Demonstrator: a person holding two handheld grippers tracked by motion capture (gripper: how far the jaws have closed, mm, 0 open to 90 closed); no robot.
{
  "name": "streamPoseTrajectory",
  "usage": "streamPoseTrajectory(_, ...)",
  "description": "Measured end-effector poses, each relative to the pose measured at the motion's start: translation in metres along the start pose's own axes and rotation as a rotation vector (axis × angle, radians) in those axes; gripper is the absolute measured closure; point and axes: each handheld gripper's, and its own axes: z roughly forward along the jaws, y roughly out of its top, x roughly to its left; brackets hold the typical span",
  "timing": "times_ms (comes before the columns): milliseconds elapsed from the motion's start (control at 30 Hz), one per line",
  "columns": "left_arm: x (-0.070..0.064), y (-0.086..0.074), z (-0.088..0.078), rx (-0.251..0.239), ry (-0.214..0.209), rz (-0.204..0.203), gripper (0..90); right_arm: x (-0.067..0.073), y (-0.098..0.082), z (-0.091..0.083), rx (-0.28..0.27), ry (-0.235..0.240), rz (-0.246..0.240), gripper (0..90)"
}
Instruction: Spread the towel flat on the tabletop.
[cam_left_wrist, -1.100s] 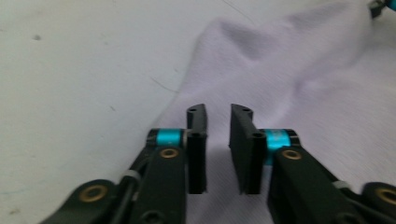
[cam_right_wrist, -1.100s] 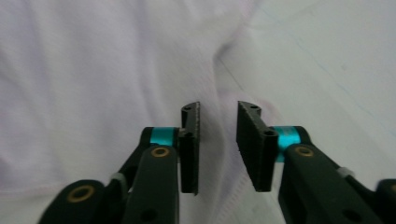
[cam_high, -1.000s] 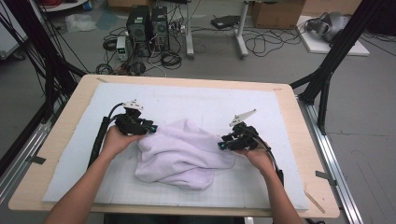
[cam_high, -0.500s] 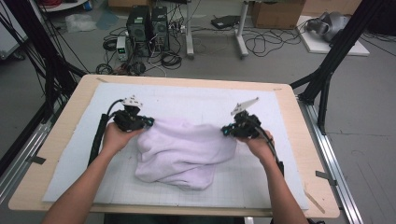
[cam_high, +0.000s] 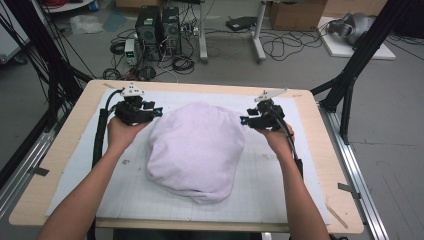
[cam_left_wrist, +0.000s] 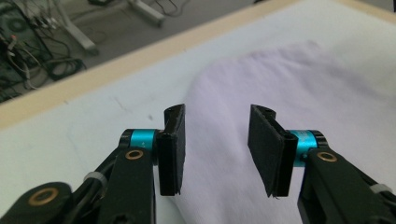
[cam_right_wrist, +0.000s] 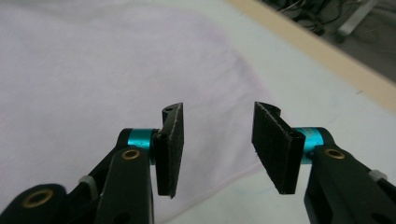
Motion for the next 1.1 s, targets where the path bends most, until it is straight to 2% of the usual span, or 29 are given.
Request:
streamPoseTrajectory(100, -0.008, -0.019, 0.000, 0.041, -0.050, 0.023, 54.1, 0.015, -0.016, 0.004, 0.028, 0.049, -0.015, 50.3)
streamPoseTrajectory(167, -0.013, -0.030, -0.004, 0.057, -0.091, 0.029, 51.9, 0.027, -0.026, 0.002, 0.012, 0.084, -0.020, 49.9)
streamPoseTrajectory(333, -0.022, -0.051, -0.019, 0.070, -0.153, 0.033, 46.7, 0.061, -0.045, -0.003, -0.002, 0.180, -0.040, 46.0)
streamPoseTrajectory(367, -0.024, -0.055, -0.024, 0.072, -0.161, 0.033, 44.6, 0.069, -0.048, -0.004, 0.004, 0.194, -0.049, 44.2)
streamPoseTrajectory(400, -0.026, -0.059, -0.029, 0.067, -0.186, 0.042, 43.8, 0.074, -0.049, -0.004, 0.032, 0.226, -0.049, 42.0)
streamPoseTrajectory(433, -0.028, -0.061, -0.032, 0.063, -0.192, 0.043, 43.9, 0.082, -0.050, -0.004, 0.066, 0.256, -0.053, 41.3)
streamPoseTrajectory(467, -0.030, -0.064, -0.035, 0.065, -0.202, 0.048, 43.5, 0.087, -0.050, -0.005, 0.073, 0.270, -0.063, 41.4)
streamPoseTrajectory(533, -0.033, -0.070, -0.036, 0.070, -0.221, 0.055, 42.1, 0.101, -0.055, -0.006, 0.035, 0.267, -0.107, 42.6)
streamPoseTrajectory(633, -0.037, -0.079, -0.026, 0.102, -0.236, 0.049, 42.8, 0.113, -0.064, 0.005, 0.069, 0.306, -0.103, 43.2)
streamPoseTrajectory(667, -0.039, -0.082, -0.021, 0.122, -0.249, 0.057, 45.3, 0.115, -0.067, 0.008, 0.082, 0.308, -0.108, 44.2)
streamPoseTrajectory(767, -0.047, -0.087, -0.008, 0.167, -0.267, 0.098, 61.0, 0.122, -0.074, 0.020, 0.133, 0.321, -0.119, 51.9)
streamPoseTrajectory(800, -0.049, -0.087, -0.006, 0.165, -0.271, 0.107, 68.7, 0.125, -0.076, 0.023, 0.139, 0.316, -0.130, 54.2)
streamPoseTrajectory(833, -0.051, -0.088, -0.005, 0.162, -0.268, 0.116, 73.2, 0.125, -0.076, 0.023, 0.123, 0.309, -0.136, 59.4)
streamPoseTrajectory(900, -0.052, -0.088, -0.003, 0.165, -0.272, 0.108, 80.0, 0.127, -0.076, 0.024, 0.121, 0.296, -0.149, 67.4)
streamPoseTrajectory(933, -0.051, -0.088, -0.004, 0.165, -0.273, 0.101, 81.7, 0.127, -0.076, 0.023, 0.124, 0.283, -0.161, 75.6)
streamPoseTrajectory(967, -0.050, -0.087, -0.005, 0.164, -0.270, 0.091, 82.9, 0.125, -0.075, 0.023, 0.126, 0.298, -0.159, 85.2)
streamPoseTrajectory(1033, -0.049, -0.083, -0.011, 0.147, -0.265, 0.075, 83.8, 0.122, -0.075, 0.023, 0.135, 0.324, -0.137, 87.0)
streamPoseTrajectory(1100, -0.047, -0.077, -0.019, 0.114, -0.258, 0.052, 83.9, 0.118, -0.072, 0.018, 0.137, 0.296, -0.158, 87.4)
